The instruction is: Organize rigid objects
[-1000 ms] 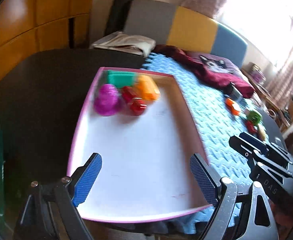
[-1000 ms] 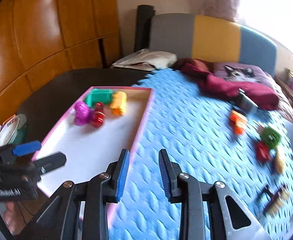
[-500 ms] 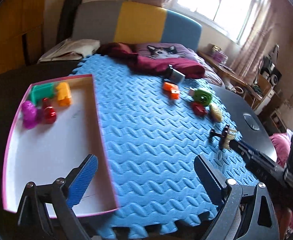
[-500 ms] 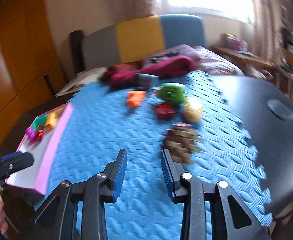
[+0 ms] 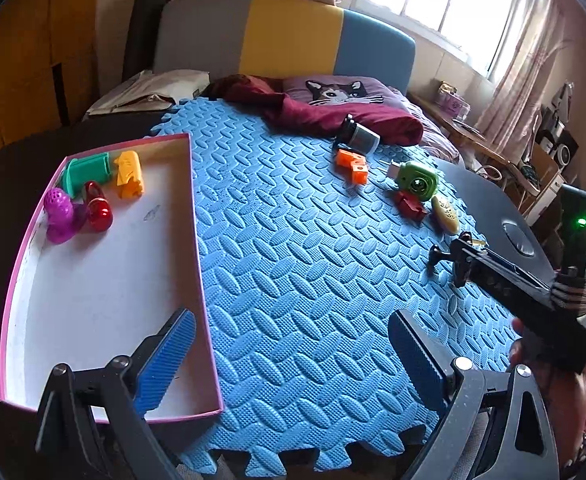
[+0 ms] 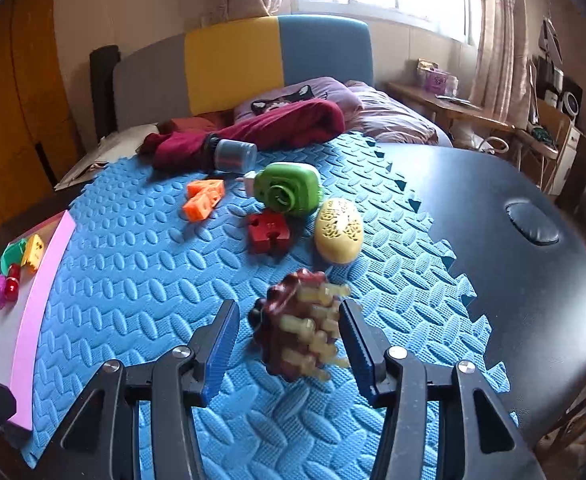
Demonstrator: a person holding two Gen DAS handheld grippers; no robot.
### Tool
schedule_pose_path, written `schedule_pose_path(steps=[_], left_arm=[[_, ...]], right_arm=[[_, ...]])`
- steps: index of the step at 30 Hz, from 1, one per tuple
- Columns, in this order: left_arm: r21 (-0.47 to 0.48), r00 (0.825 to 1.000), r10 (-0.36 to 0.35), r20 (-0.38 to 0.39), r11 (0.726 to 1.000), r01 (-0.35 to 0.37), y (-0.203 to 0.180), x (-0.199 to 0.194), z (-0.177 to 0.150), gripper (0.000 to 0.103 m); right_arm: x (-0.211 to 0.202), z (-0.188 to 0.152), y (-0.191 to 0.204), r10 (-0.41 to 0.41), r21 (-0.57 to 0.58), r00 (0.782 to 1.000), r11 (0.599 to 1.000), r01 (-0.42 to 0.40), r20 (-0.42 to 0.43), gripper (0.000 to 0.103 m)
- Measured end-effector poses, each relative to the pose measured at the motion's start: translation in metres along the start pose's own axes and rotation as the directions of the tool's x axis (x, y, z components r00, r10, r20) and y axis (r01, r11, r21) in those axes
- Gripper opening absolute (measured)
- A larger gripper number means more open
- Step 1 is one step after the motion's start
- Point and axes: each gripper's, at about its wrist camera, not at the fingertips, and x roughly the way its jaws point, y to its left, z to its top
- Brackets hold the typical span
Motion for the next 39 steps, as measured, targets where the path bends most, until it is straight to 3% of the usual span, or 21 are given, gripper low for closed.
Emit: schedule_pose_path(steps=[1, 6, 10, 13, 16, 21, 27, 33, 36, 39], left_arm=[[-0.003, 1.000, 0.001, 0.000, 1.000, -0.001, 0.000, 0.000, 0.000, 0.098], [0.005, 1.000, -0.012, -0.008, 1.000, 0.012, -0.006, 0.004, 0.000, 0.098], [0.040, 1.000, -0.021, -0.004, 0.999, 0.021, -0.018, 0.006, 0.001, 0.098], [0.057, 0.999, -0.042, -0.010, 0.997, 0.042, -0.030, 0.009, 0.003, 0.098], [0.078, 0.998, -0.066, -0.017, 0.995, 0.067, -0.045, 0.015, 0.006, 0.098], [0.149, 0.995, -0.101, -0.009, 0.984, 0.101, -0.080, 0.023, 0.012, 0.099], [0.209, 0.990, -0.142, -0.013, 0.968, 0.142, -0.113, 0.032, 0.014, 0.099], [0.252, 0.985, -0.165, -0.043, 0.953, 0.170, -0.127, 0.039, 0.009, 0.099], [0.278, 0.987, -0.159, -0.036, 0.947, 0.163, -0.133, 0.040, 0.004, 0.099], [0.258, 0.987, -0.159, -0.020, 0.953, 0.159, -0.130, 0.040, 0.003, 0.099]], right_arm=[[-0.001, 0.000, -0.007, 0.024, 0.025, 1.000, 0.999, -0.024, 0.002, 0.044], [-0.008, -0.006, -0.048, 0.139, 0.224, 0.990, 0.965, -0.138, 0.010, 0.041], [-0.010, -0.018, -0.086, 0.182, 0.379, 0.983, 0.908, -0.180, 0.031, 0.038], [-0.007, -0.027, -0.111, 0.249, 0.477, 0.967, 0.843, -0.247, 0.060, 0.039], [-0.011, -0.026, -0.119, 0.223, 0.476, 0.973, 0.850, -0.226, 0.064, 0.039], [-0.012, -0.033, -0.139, 0.199, 0.525, 0.978, 0.826, -0.205, 0.068, 0.041], [0.003, -0.019, -0.124, 0.244, 0.506, 0.968, 0.829, -0.239, 0.058, 0.040], [-0.015, -0.017, -0.127, 0.193, 0.445, 0.977, 0.869, -0.214, 0.094, 0.040], [-0.026, -0.029, -0.145, 0.203, 0.490, 0.974, 0.842, -0.228, 0.105, 0.042], [-0.027, -0.038, -0.153, 0.270, 0.528, 0.959, 0.804, -0.273, 0.085, 0.045]])
